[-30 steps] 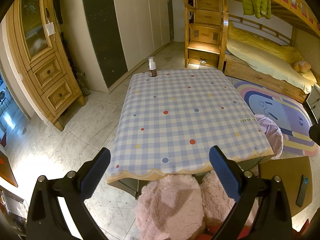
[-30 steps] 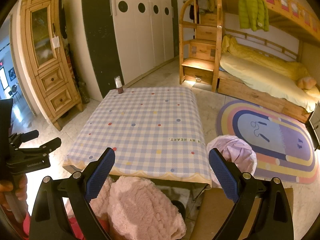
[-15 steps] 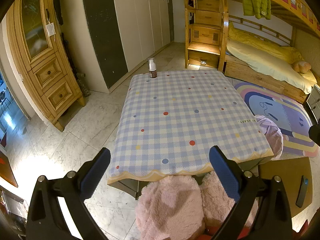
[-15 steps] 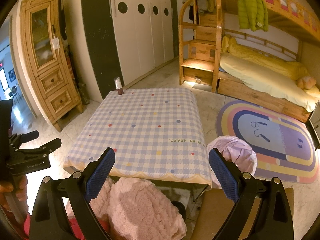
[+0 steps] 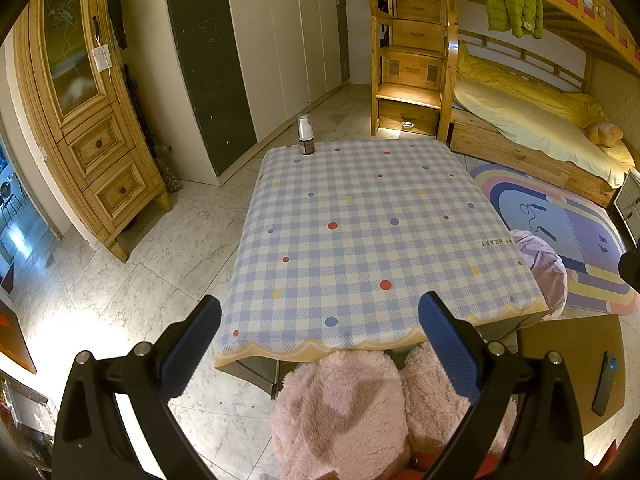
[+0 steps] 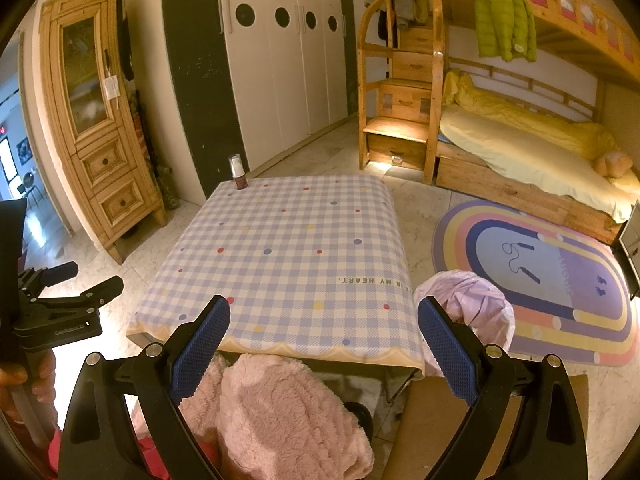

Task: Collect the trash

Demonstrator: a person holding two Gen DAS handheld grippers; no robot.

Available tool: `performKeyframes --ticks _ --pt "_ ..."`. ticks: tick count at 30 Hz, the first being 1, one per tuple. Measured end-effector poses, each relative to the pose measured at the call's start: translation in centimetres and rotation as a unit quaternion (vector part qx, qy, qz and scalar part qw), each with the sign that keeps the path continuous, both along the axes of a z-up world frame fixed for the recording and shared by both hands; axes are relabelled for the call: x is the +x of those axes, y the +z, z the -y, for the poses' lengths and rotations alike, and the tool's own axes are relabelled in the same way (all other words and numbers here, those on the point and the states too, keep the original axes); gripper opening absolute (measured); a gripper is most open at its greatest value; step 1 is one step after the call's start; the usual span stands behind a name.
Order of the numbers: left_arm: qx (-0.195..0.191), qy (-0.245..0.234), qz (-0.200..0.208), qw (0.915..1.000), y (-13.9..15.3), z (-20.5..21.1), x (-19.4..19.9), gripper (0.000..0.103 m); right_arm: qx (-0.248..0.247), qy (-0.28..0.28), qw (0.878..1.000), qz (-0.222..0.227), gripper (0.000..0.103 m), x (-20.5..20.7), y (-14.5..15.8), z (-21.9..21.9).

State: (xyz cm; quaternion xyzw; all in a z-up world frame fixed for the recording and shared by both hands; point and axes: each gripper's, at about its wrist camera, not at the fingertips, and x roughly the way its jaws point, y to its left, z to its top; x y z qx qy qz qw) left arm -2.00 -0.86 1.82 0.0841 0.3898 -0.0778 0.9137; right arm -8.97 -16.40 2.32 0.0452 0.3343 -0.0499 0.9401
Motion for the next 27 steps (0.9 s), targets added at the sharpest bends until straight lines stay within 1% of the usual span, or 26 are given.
performKeyframes --ticks 27 --pt "0.001 0.006 0.006 1.0000 0.15 0.28 -0.60 0.096 0.001 0.000 1.000 0.000 0.094 0.07 0.04 -0.01"
